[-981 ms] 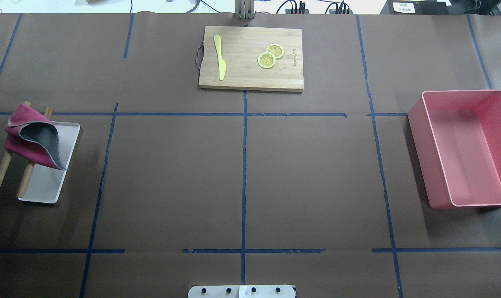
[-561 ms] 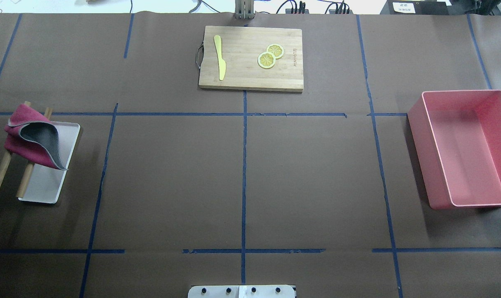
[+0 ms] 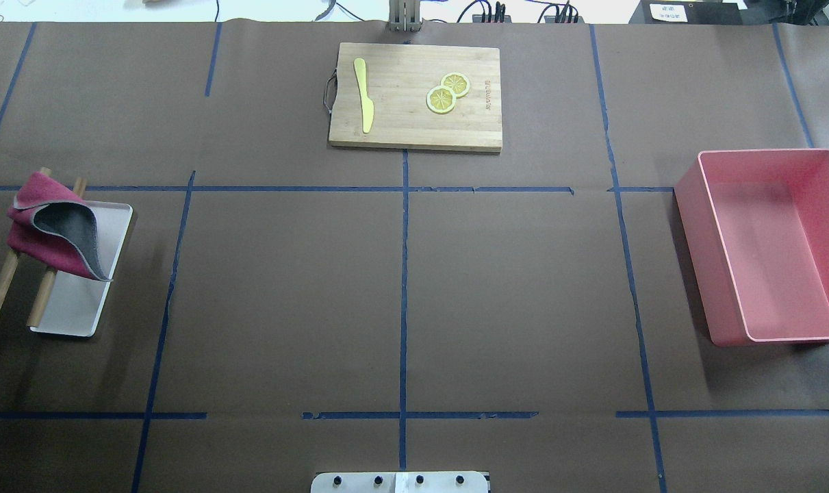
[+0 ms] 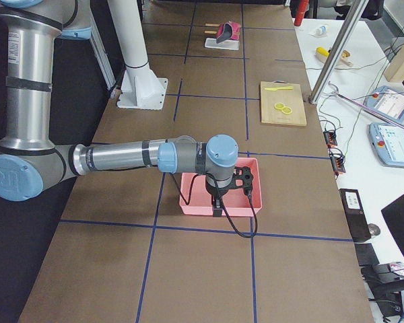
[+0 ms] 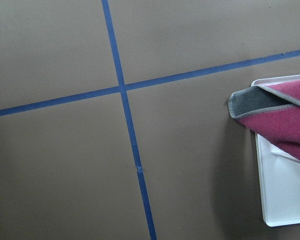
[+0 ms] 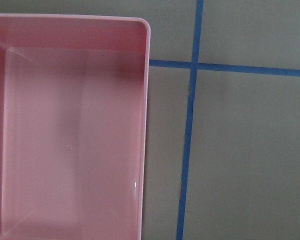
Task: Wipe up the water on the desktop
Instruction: 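Move the left gripper down to the pink cloth on the white tray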
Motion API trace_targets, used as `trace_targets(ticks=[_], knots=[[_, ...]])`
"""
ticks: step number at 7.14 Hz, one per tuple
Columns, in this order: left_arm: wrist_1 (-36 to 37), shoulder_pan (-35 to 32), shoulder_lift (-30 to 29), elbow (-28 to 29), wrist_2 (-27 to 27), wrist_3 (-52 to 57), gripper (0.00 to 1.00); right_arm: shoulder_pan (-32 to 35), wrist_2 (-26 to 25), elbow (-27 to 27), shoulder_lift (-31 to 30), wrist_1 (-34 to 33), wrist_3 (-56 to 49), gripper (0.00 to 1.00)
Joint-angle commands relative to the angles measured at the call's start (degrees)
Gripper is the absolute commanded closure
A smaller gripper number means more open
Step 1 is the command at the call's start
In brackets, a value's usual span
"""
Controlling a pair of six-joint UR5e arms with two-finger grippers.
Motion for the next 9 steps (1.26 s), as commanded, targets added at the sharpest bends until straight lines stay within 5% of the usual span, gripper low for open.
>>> trace_targets(ticks=[1,3,6,8,9], knots=[[-3.26,0.09,2.35,-0.84,-0.38,0.04,0.00,0.00,0.33,0.53,-0.20,0.00,0.21,0.00],[-6.27,0.61,2.09,-1.45,-4.92,-0.49,0.00,0.00,0.86,1.32,-0.47,0.09,0.21,0.00],[-11.63,12.96,-0.19,-7.43,-4.07,-25.72,0.00,0.00,6.48,1.85,-0.64,0.09,0.30,0.00],[-11.63,20.71,-4.22,-7.17,5.71,-35.15,0.00,0.00,7.01,2.03,-0.64,0.18,0.21,0.00],[-11.72,22.48,-4.33,-6.91,6.39,-35.55,0.00,0.00,8.23,2.03,-0.64,0.18,0.21,0.00]])
